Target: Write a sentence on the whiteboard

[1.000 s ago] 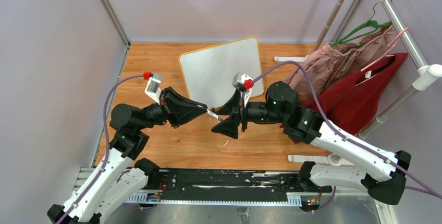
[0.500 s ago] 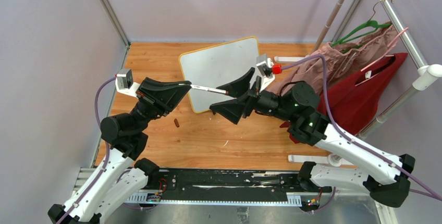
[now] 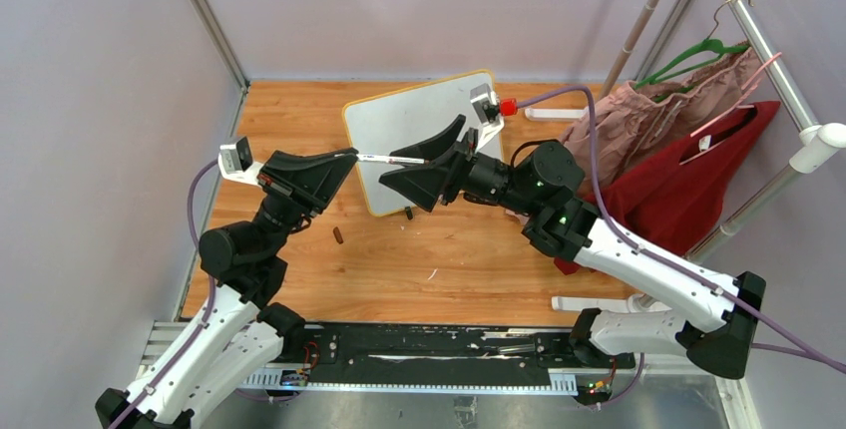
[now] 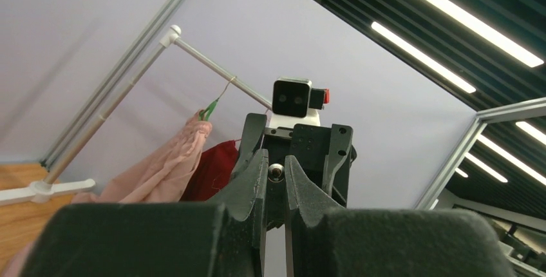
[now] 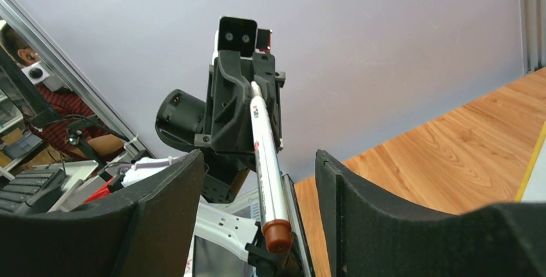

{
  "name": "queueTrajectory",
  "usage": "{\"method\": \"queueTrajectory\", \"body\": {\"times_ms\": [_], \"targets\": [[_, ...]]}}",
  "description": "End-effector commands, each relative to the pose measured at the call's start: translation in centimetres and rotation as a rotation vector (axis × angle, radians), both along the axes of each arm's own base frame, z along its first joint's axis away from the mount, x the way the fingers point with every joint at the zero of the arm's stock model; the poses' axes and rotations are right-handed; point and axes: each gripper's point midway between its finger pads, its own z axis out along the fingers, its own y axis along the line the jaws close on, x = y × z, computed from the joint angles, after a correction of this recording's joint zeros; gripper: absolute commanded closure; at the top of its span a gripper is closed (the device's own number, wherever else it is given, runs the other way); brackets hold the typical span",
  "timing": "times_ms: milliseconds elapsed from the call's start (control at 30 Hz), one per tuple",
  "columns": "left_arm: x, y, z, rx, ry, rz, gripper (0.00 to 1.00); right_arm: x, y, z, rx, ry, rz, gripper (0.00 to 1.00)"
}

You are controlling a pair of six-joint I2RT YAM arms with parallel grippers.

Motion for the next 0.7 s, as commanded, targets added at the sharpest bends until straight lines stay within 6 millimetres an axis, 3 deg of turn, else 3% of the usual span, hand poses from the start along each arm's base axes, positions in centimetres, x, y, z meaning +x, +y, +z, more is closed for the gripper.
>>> {"method": "queueTrajectory", "body": {"times_ms": [0,333,667], "targets": [[0.0,0.5,0.3,-0.042,0.002,0.005,1.0,0.1,-1.5,3.9,0.103,-0.033,-0.02,0.35],[0.7,0.1,-0.4,-0.039,0.038,-0.008,1.0,0.8,-1.3,3.4,0.078,-0.005,-0.043,0.56],[0.8,-0.1,-1.0,-0.032,0.049,-0.015,1.0,1.4,-0.7,2.9,0.064,0.023,-0.049,0.57]]}}
